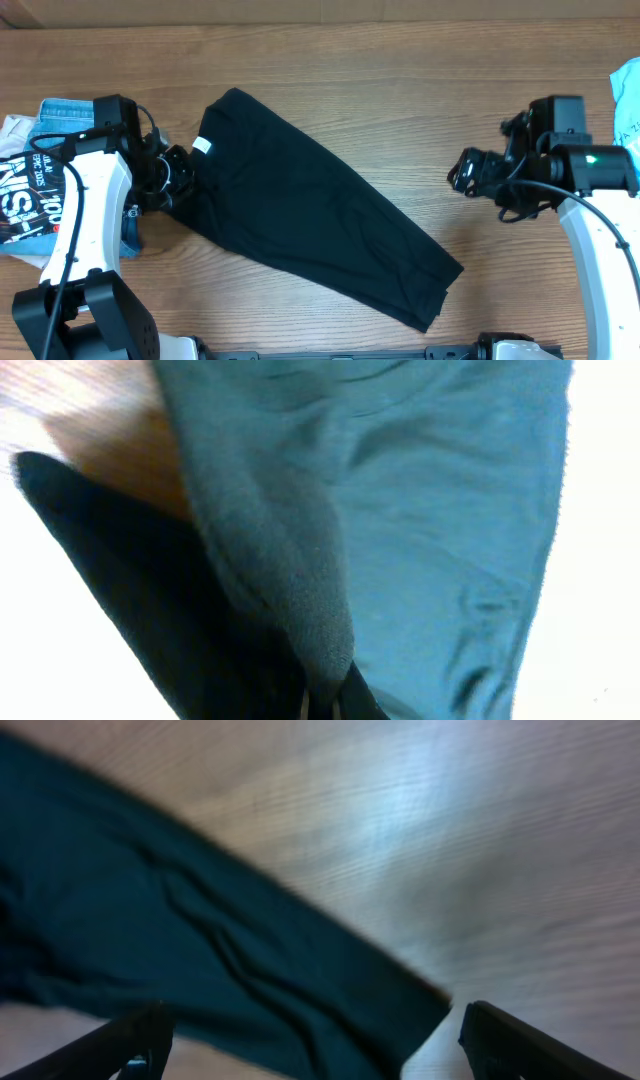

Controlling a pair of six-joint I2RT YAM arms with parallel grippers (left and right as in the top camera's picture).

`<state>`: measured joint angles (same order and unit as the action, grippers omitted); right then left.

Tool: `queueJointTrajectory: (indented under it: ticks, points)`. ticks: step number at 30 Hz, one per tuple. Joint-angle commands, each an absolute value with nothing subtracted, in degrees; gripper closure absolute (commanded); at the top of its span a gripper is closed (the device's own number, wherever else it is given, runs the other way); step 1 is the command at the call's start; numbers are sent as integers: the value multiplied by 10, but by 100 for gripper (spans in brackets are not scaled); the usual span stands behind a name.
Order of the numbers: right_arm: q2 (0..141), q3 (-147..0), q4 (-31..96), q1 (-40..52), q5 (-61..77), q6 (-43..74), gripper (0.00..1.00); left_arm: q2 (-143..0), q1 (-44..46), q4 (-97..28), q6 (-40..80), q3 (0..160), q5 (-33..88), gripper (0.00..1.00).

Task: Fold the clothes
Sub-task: 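Grasp the T-shirt's left side with the left gripper and pull it left, then grasp the T-shirt's right end with the right gripper, stretching it between grippers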

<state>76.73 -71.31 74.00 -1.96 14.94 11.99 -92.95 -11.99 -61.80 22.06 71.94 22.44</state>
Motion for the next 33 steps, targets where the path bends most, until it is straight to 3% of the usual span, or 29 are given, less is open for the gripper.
queueJointTrajectory:
  ticks: [1, 9, 23, 25, 31, 33]
  points:
    - [770, -660, 741, 0, 204, 121, 4, -925, -116, -614, 206, 729, 268, 96]
    - [770, -496, 635, 72, 211, 194, 4, -925, -116, -615, 206, 729, 264, 96]
    - [858, -386, 506, 74, 185, 271, 2, -925, -116, -616, 206, 729, 264, 96]
    - [887, -386, 495, 74, 186, 271, 11, -925, -116, -616, 205, 729, 264, 96]
    - [940, -387, 446, 74, 192, 271, 85, -925, -116, -617, 205, 729, 264, 96]
    - [940, -395, 428, 73, 191, 271, 96, -925, -116, -616, 205, 729, 264, 96]
